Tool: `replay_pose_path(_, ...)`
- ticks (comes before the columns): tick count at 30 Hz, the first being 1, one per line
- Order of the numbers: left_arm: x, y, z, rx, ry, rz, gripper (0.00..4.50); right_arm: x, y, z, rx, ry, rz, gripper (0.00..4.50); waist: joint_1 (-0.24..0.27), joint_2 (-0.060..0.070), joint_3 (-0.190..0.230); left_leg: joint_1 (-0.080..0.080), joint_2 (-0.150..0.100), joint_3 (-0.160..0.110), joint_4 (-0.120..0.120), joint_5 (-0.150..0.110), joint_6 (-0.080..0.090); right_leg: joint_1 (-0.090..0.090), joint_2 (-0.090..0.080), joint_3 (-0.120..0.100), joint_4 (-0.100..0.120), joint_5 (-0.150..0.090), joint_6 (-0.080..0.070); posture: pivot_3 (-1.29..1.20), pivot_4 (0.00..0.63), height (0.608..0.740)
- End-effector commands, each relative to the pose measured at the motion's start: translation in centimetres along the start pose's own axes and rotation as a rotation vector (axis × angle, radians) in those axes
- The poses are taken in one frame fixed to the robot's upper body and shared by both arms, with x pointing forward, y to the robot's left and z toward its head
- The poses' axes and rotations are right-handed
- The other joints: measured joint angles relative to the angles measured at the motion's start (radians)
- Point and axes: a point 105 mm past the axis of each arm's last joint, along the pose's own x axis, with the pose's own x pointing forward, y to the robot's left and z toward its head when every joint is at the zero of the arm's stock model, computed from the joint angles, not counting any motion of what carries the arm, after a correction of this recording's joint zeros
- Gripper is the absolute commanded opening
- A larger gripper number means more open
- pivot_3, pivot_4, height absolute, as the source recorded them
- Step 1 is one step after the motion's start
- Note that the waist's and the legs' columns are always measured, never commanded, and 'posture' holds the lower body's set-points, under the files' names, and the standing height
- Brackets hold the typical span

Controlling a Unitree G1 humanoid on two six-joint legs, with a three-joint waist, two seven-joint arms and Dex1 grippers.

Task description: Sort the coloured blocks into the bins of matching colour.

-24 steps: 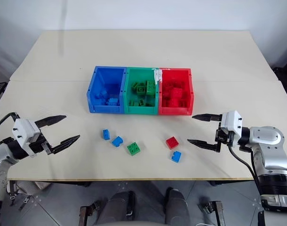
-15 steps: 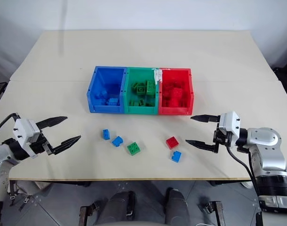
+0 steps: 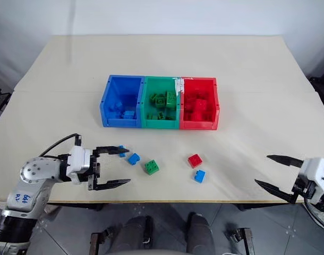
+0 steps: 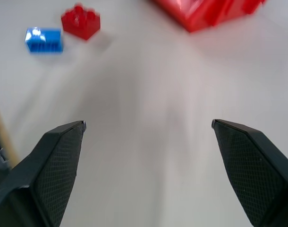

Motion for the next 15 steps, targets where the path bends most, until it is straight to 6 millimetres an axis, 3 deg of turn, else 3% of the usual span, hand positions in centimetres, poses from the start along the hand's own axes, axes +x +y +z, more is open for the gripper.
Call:
replay_pose_path(1,-0.2,0.1,0.7,0.034,-0.027,-0.013,4.46,1.2,0.2,1.3,-0.05,-0.039,0.054,4.5,-0.009,0.0,0.0,0.001,0.0,0.0,0.0,0.0,0.0,0.0,0.0,0.001,0.001,0.0,0.0,0.0,0.15,0.74)
replay_pose_path(5,-1.4,0.4,0.7,0.042,-0.023,0.019,4.46,4.5,1.9,3.0,-0.026,-0.093,0.202,4.5,-0.011,0.0,0.0,0.005,0.001,0.003,0.0,0.0,0.001,0.001,0.0,0.004,0.004,0.0,-0.001,0.0,0.15,0.74)
replay_pose_path(10,-4.5,0.9,-0.3,-0.007,0.009,0.176,4.46,8.7,4.9,4.5,0.087,-0.08,0.368,4.5,-0.007,0.0,0.0,0.006,0.002,0.002,0.0,-0.001,0.001,0.001,0.0,0.004,0.005,0.0,-0.002,0.0,0.15,0.74)
replay_pose_path(15,-6.9,0.1,-1.5,-0.05,0.062,0.277,4.46,10.4,6.5,3.8,0.127,-0.025,0.39,4.5,0.0,0.0,0.0,0.005,0.002,0.002,0.001,-0.002,0.002,0.001,0.0,0.004,0.003,-0.001,-0.002,0.0,0.15,0.74)
